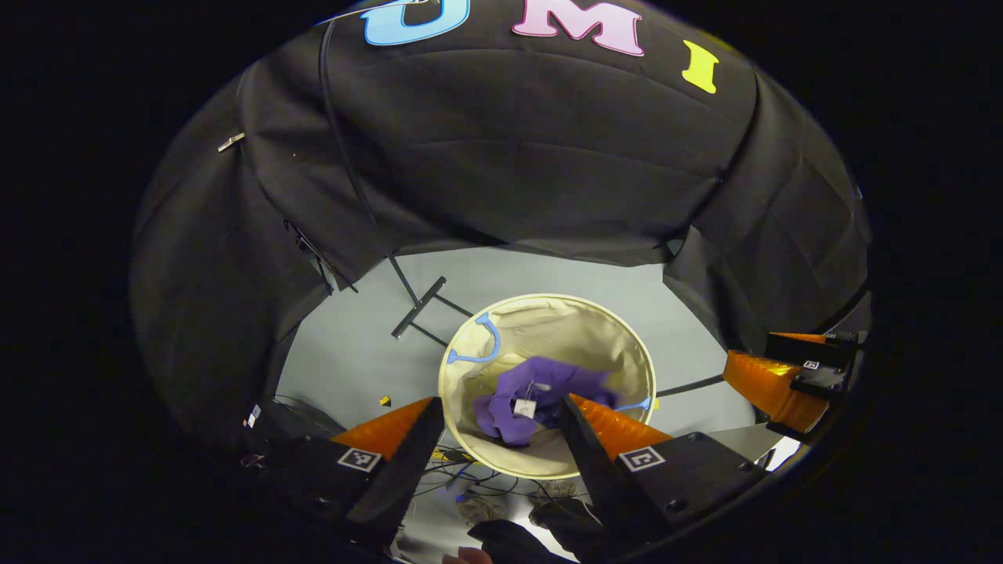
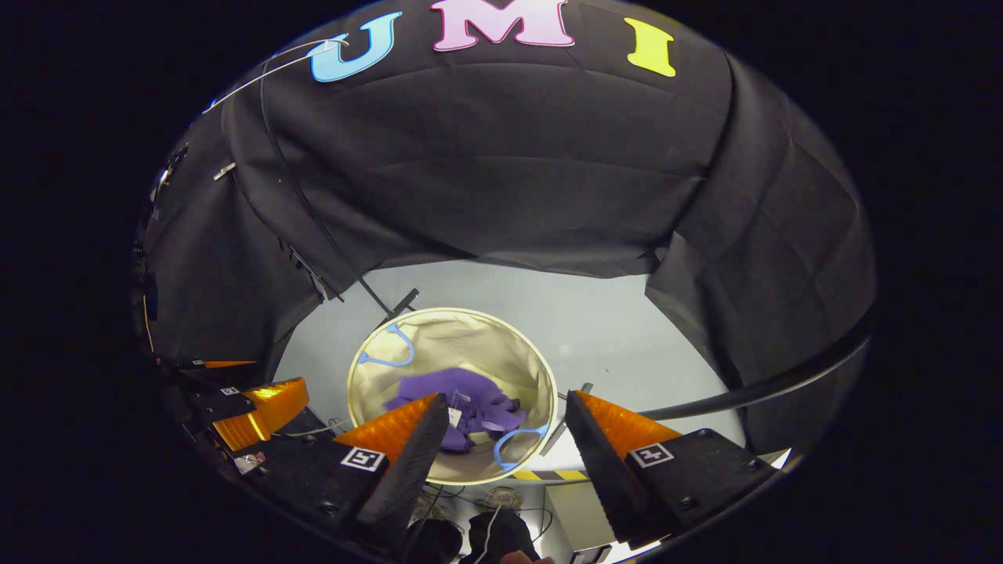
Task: Grasp the clothes on the hanger with both hands and then place them into the laundry hamper below.
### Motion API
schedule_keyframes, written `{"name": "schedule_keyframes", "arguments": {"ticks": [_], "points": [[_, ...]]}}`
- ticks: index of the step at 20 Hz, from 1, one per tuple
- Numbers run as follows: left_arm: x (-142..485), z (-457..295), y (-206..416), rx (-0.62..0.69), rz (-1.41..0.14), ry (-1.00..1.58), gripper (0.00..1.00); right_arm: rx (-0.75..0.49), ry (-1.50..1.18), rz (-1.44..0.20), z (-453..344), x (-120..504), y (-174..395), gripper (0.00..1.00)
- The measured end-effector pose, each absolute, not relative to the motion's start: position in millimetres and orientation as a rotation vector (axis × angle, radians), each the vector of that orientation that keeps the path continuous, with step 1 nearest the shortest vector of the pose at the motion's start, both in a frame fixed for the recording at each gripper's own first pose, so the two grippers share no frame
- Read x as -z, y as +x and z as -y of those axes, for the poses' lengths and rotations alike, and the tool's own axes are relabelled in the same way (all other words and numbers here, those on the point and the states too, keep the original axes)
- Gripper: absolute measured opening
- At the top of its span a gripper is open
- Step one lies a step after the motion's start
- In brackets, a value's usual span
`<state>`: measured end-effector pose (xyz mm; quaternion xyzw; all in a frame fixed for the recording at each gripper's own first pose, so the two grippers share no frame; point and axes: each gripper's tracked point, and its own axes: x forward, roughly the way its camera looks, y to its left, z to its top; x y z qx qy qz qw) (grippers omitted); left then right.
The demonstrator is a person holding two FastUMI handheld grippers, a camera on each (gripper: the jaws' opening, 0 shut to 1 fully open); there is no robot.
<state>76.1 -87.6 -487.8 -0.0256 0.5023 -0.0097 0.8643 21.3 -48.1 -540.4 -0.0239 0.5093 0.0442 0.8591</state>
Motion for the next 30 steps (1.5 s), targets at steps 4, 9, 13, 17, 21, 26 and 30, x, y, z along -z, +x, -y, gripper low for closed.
{"name": "schedule_keyframes", "arguments": {"ticks": [4, 9, 13, 17, 21, 26, 30], "points": [[482, 85, 72, 0.029, -1.048, -0.093, 0.94, -0.080, -0.042, -1.047, 46, 528, 16, 0.97], [433, 81, 69, 0.060, -0.953, -0.104, 0.94, -0.074, -0.034, -0.958, 34, 480, 13, 0.98], [383, 69, 70, 0.072, -0.824, -0.104, 0.94, -0.063, -0.012, -0.837, 18, 421, 17, 0.97], [315, 52, 70, 0.080, -0.659, -0.085, 0.95, -0.049, -0.041, -0.676, 5, 347, 28, 0.98], [246, 36, 69, 0.091, -0.509, -0.109, 0.94, -0.037, -0.044, -0.536, -14, 277, 30, 0.97], [158, 9, 54, 0.098, -0.333, -0.080, 0.95, -0.007, -0.037, -0.437, -35, 215, 20, 0.97], [116, -18, 31, 0.117, -0.210, -0.090, 0.95, 0.021, -0.013, -0.340, -46, 161, 13, 0.97]]}}
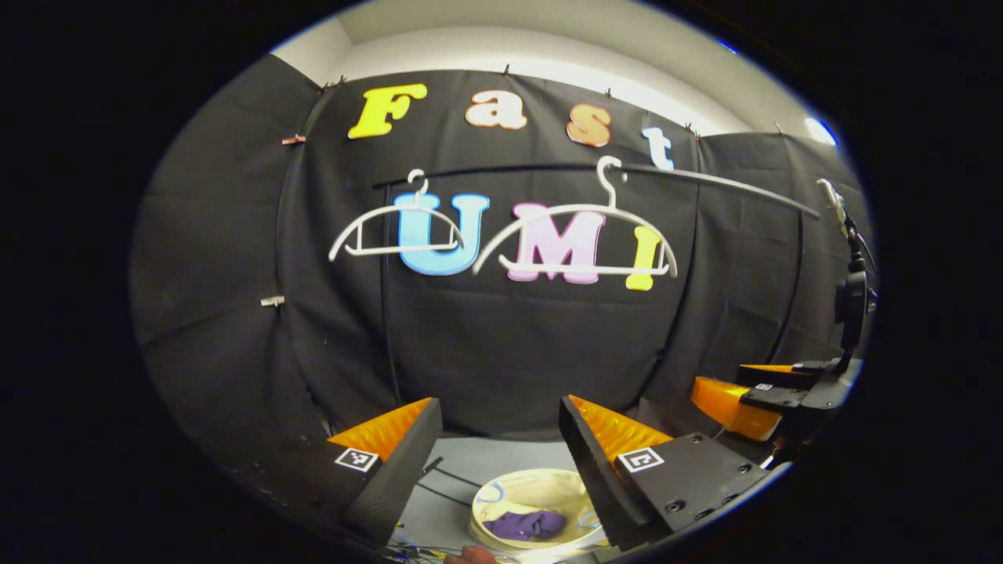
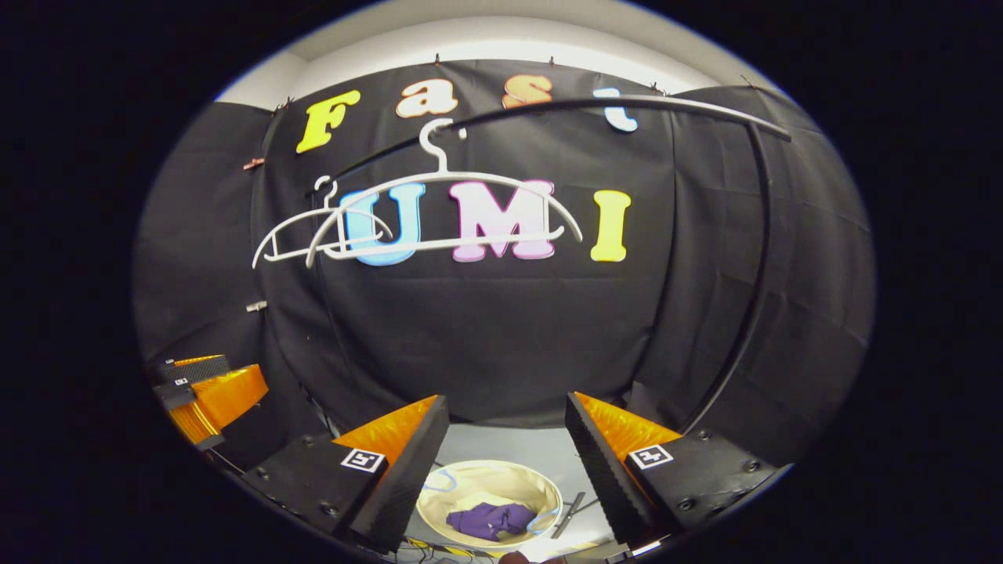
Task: Grasp the clothes on the hanger with both hands and then place them into the laundry hamper below.
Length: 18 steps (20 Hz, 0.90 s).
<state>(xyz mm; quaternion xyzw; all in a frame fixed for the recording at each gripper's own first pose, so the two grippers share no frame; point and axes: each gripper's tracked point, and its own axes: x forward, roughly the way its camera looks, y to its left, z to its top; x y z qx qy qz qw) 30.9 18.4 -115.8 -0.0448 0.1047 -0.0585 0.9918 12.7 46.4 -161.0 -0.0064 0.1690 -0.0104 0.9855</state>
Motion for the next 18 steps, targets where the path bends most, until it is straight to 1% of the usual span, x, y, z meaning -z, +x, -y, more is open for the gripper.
{"name": "schedule_keyframes", "arguments": {"ticks": [1, 2, 5, 6, 7, 9, 10, 11, 12, 14, 15, 16, 18], "points": [[106, -24, 26, 0.122, -0.186, -0.095, 0.95, 0.028, -0.012, -0.319, -49, 149, 11, 0.93], [94, -27, 19, 0.126, -0.159, -0.097, 0.95, 0.032, -0.010, -0.294, -52, 138, 10, 0.97], [64, -37, 3, 0.128, -0.086, -0.084, 0.95, 0.045, -0.017, -0.232, -60, 105, 1, 0.96], [56, -40, 0, 0.125, -0.068, -0.074, 0.92, 0.048, -0.023, -0.222, -62, 97, -3, 1.00], [47, -43, -5, 0.123, -0.054, -0.065, 0.95, 0.049, -0.027, -0.211, -65, 90, -7, 0.92], [33, -48, -13, 0.116, -0.023, -0.050, 0.95, 0.053, -0.028, -0.183, -67, 74, -12, 0.92], [29, -50, -17, 0.111, -0.014, -0.050, 0.92, 0.057, -0.031, -0.164, -65, 65, -15, 0.92], [25, -52, -20, 0.108, -0.012, -0.055, 0.95, 0.058, -0.034, -0.144, -64, 57, -16, 0.92], [23, -52, -22, 0.104, -0.011, -0.059, 0.95, 0.058, -0.038, -0.123, -64, 48, -19, 0.92], [15, -55, -27, 0.095, 0.010, -0.052, 0.95, 0.057, -0.055, -0.076, -66, 31, -23, 1.00], [10, -57, -29, 0.088, 0.019, -0.049, 0.92, 0.052, -0.069, -0.056, -67, 23, -24, 0.96], [9, -56, -29, 0.085, 0.025, -0.049, 0.95, 0.044, -0.084, -0.035, -70, 16, -26, 0.96], [5, -58, -30, 0.074, 0.032, -0.048, 0.95, 0.028, -0.099, -0.007, -76, 6, -26, 0.96]]}}
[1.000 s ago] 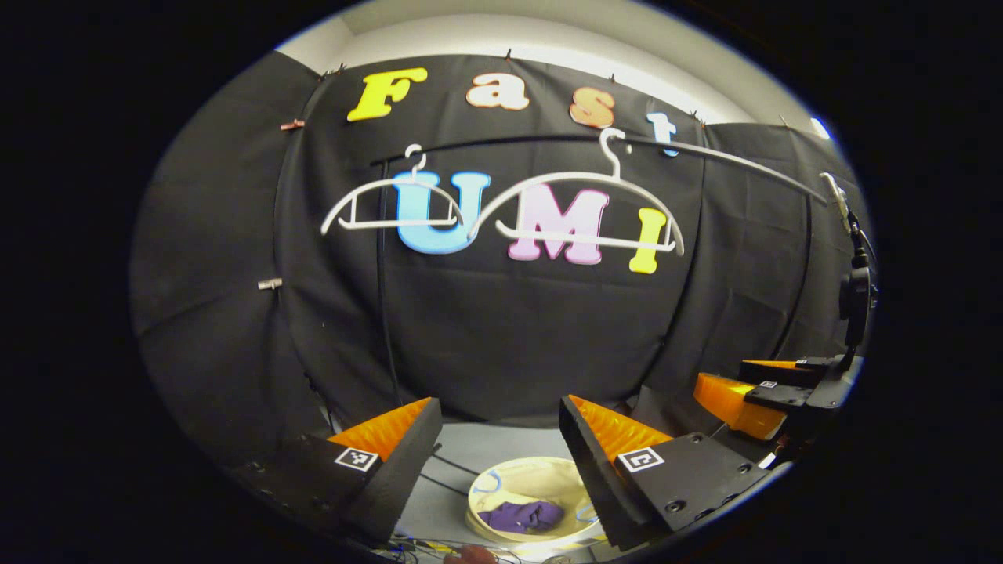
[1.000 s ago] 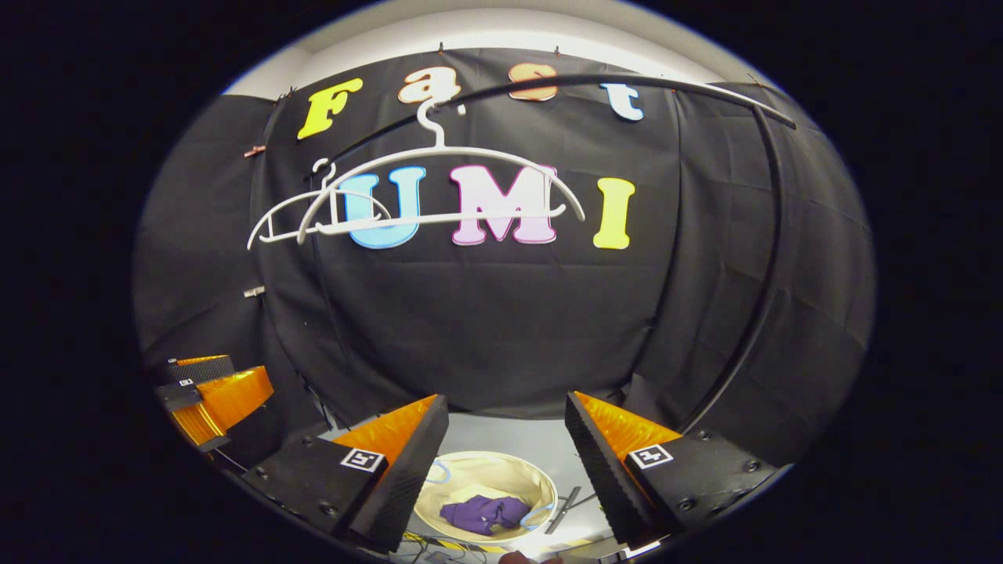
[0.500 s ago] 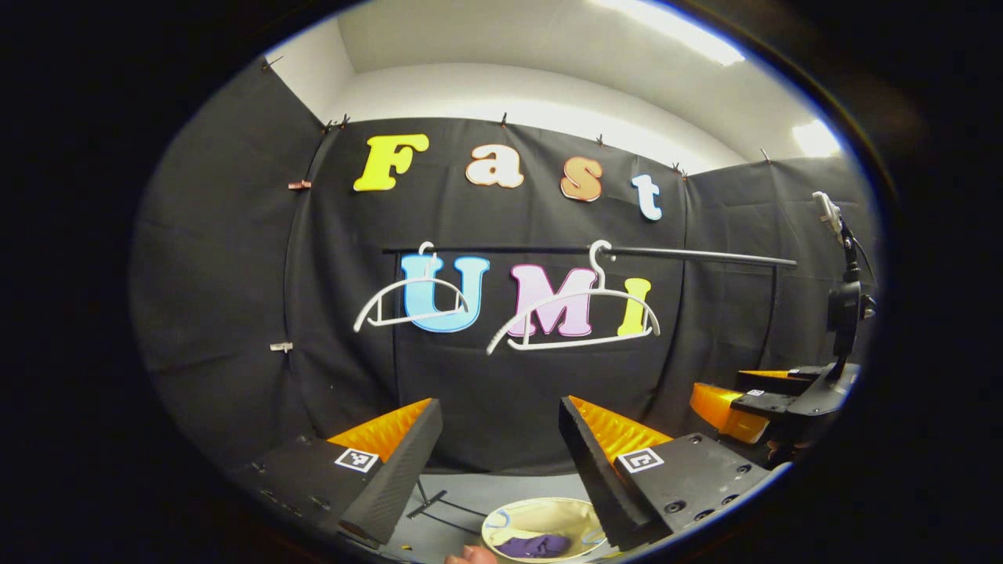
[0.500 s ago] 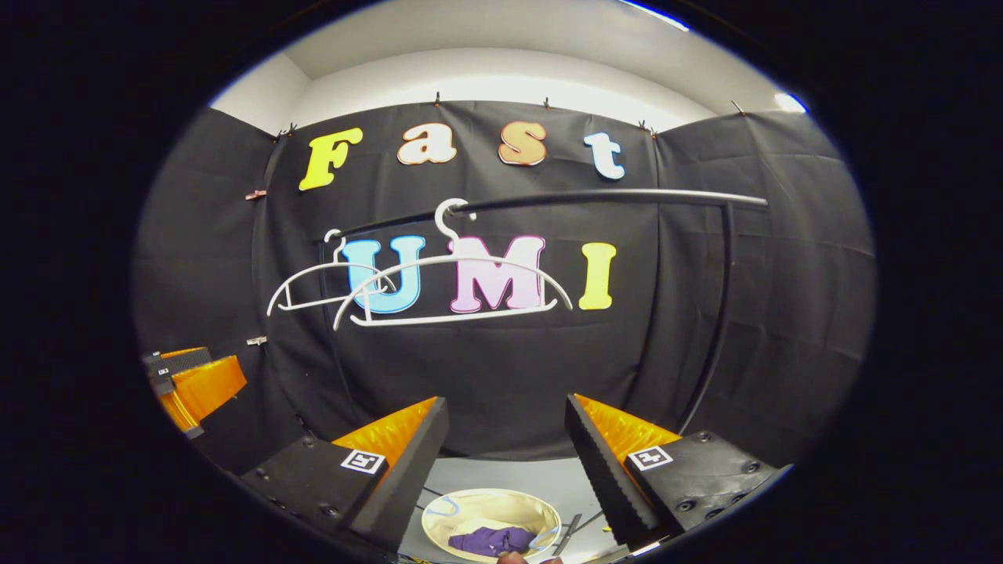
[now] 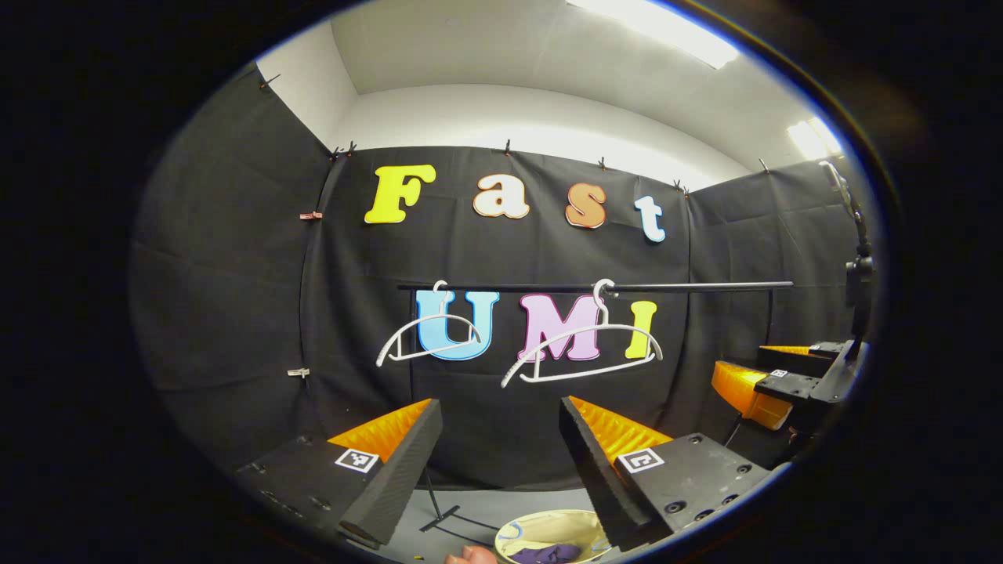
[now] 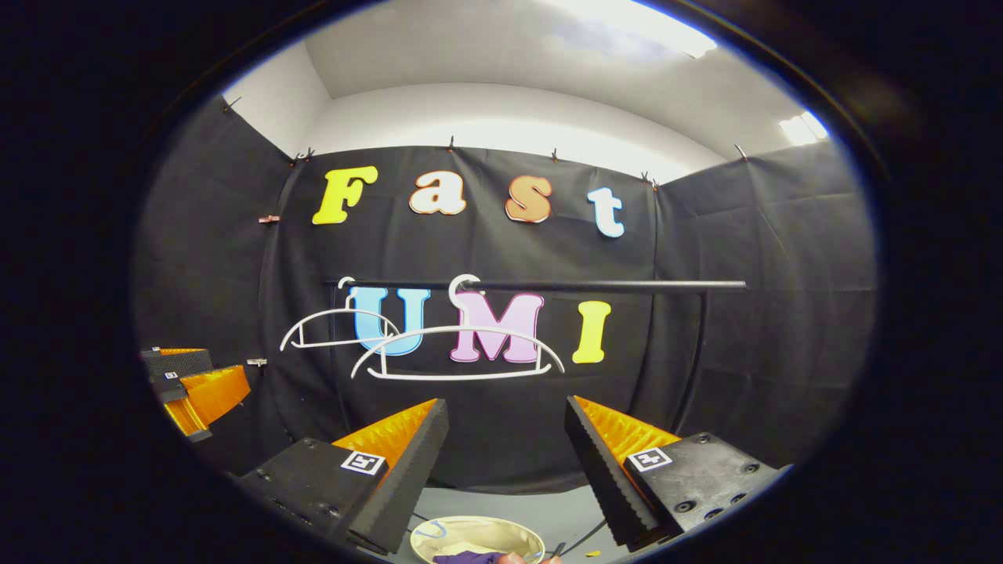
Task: Grasp the clothes on the hanger with both hands and then place them into the laundry hamper below.
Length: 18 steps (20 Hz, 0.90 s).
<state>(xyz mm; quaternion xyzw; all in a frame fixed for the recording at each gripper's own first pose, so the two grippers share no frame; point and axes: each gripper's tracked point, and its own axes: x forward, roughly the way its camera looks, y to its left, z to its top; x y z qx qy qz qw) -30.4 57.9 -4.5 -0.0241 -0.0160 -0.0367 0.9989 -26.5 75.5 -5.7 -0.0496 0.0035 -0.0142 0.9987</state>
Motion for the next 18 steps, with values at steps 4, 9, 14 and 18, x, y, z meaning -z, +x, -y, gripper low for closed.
{"name": "schedule_keyframes", "arguments": {"ticks": [4, 9, 14, 18], "points": [[-3, -66, -38, 0.045, 0.047, -0.048, 0.92, -0.011, -0.093, 0.013, -88, -4, -21, 0.96], [-2, -76, -50, 0.030, 0.050, -0.044, 0.95, -0.024, -0.052, 0.002, -97, 2, -19, 0.98], [1, -86, -59, 0.016, 0.046, -0.036, 0.92, -0.030, -0.023, 0.004, -104, 1, -22, 0.98], [1, -87, -67, 0.025, 0.037, -0.037, 0.95, -0.044, -0.033, 0.023, -114, -6, -25, 0.98]]}}
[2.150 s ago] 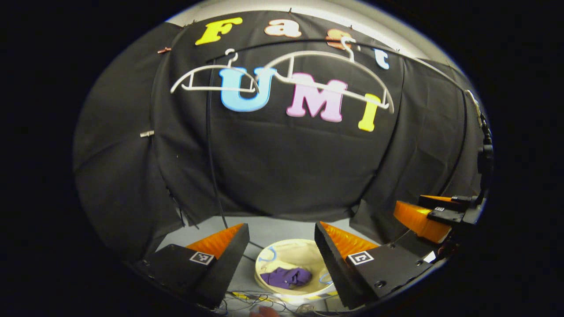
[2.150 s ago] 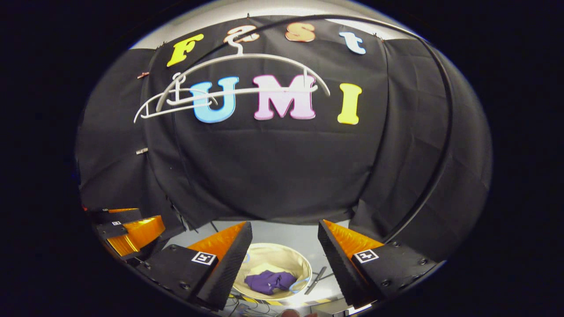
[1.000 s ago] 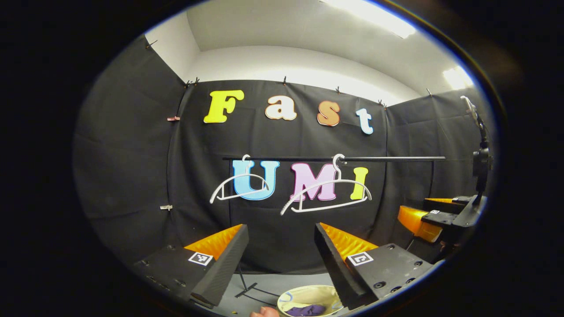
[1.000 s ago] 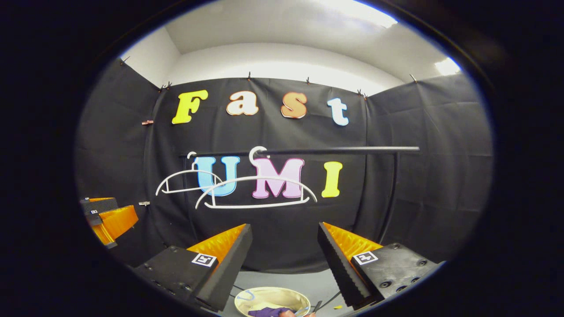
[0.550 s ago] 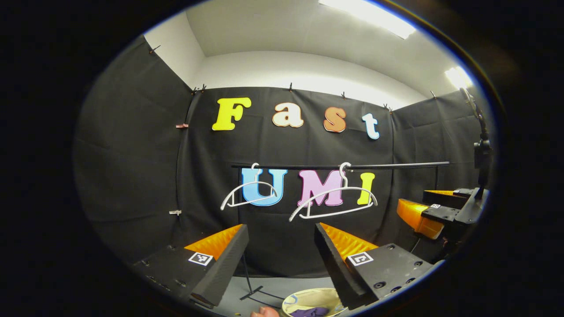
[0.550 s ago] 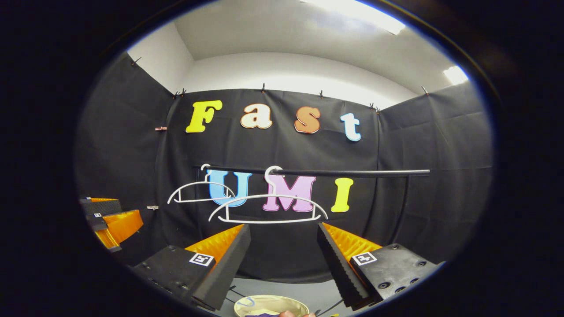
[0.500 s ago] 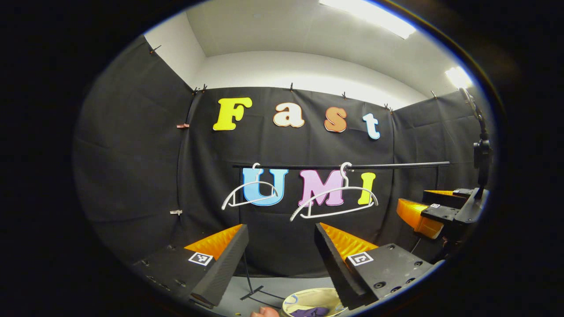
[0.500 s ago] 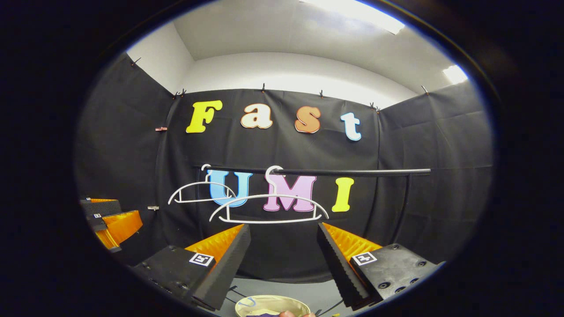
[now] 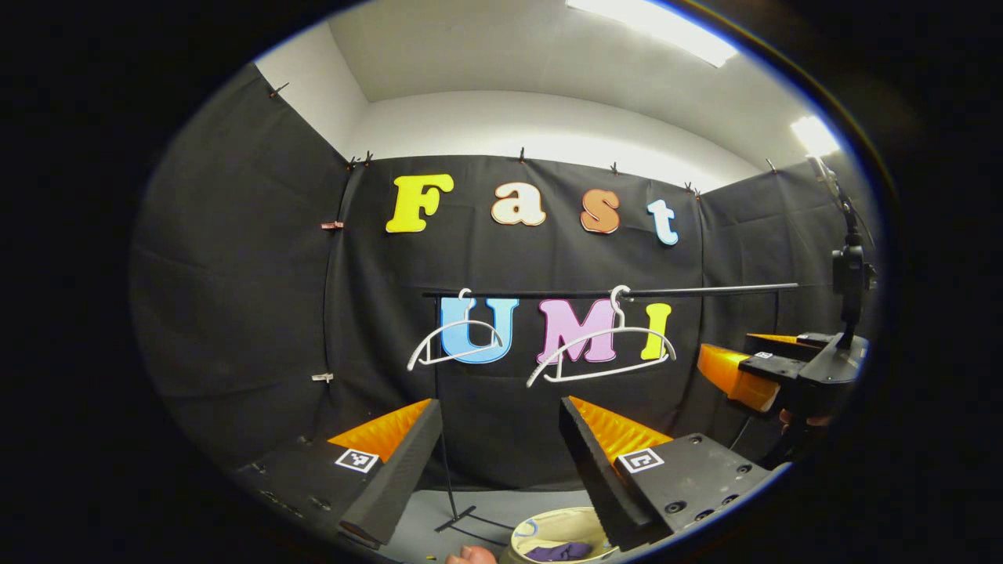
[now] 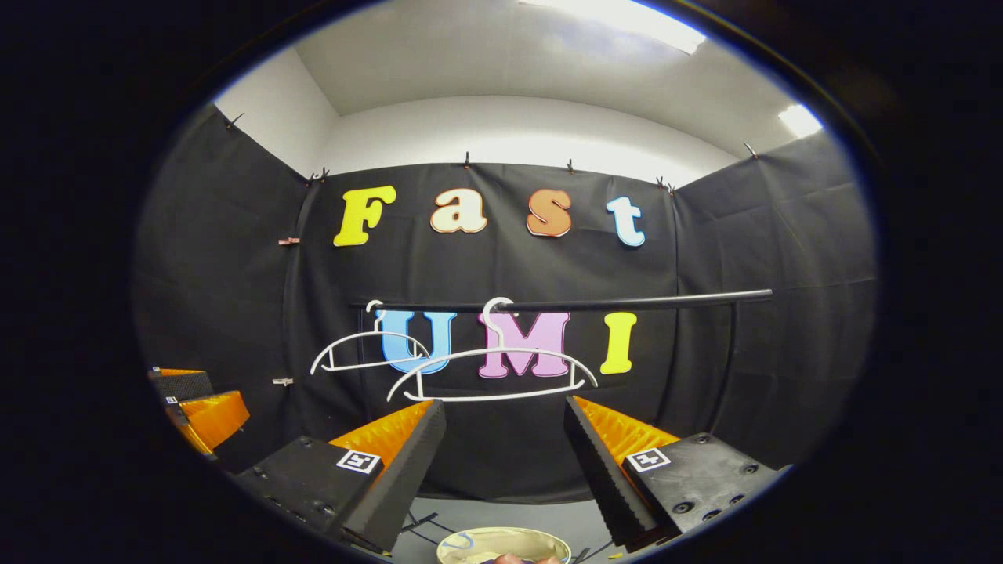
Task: Grasp the clothes on the hanger with both hands and then place them into the laundry hamper below.
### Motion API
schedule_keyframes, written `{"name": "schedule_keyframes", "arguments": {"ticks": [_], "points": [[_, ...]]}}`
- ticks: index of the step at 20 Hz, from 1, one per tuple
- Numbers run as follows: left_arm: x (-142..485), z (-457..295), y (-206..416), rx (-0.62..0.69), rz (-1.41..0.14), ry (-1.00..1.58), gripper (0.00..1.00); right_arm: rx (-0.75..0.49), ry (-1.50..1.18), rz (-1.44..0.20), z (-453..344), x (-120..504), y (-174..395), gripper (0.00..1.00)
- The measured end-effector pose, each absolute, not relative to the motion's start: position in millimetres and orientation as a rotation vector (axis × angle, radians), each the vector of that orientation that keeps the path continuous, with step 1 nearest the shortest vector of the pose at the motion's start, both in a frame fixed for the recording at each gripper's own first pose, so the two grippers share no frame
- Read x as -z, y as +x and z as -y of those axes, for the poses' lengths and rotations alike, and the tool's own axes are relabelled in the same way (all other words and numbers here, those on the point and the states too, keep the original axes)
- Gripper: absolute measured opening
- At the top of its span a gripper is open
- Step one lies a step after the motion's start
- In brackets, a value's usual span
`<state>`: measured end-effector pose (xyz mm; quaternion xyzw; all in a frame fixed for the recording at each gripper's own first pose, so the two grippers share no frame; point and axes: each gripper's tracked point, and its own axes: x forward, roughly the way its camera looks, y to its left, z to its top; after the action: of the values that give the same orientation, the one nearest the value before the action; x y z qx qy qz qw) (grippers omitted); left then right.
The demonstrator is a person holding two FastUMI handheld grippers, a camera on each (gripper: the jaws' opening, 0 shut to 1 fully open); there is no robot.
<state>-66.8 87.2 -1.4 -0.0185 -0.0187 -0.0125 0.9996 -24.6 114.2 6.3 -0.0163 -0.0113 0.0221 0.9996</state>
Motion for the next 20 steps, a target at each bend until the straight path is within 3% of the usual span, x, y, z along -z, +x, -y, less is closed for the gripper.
{"name": "schedule_keyframes", "arguments": {"ticks": [2, 3, 20], "points": [[0, -88, -71, 0.030, 0.043, -0.034, 0.92, -0.051, -0.032, 0.031, -120, -10, -26, 0.98], [-1, -88, -73, 0.033, 0.044, -0.034, 0.95, -0.054, -0.034, 0.032, -121, -10, -27, 0.98], [-4, -77, -81, 0.061, 0.040, -0.037, 0.95, -0.046, -0.061, 0.042, -115, -16, -41, 0.98]]}}
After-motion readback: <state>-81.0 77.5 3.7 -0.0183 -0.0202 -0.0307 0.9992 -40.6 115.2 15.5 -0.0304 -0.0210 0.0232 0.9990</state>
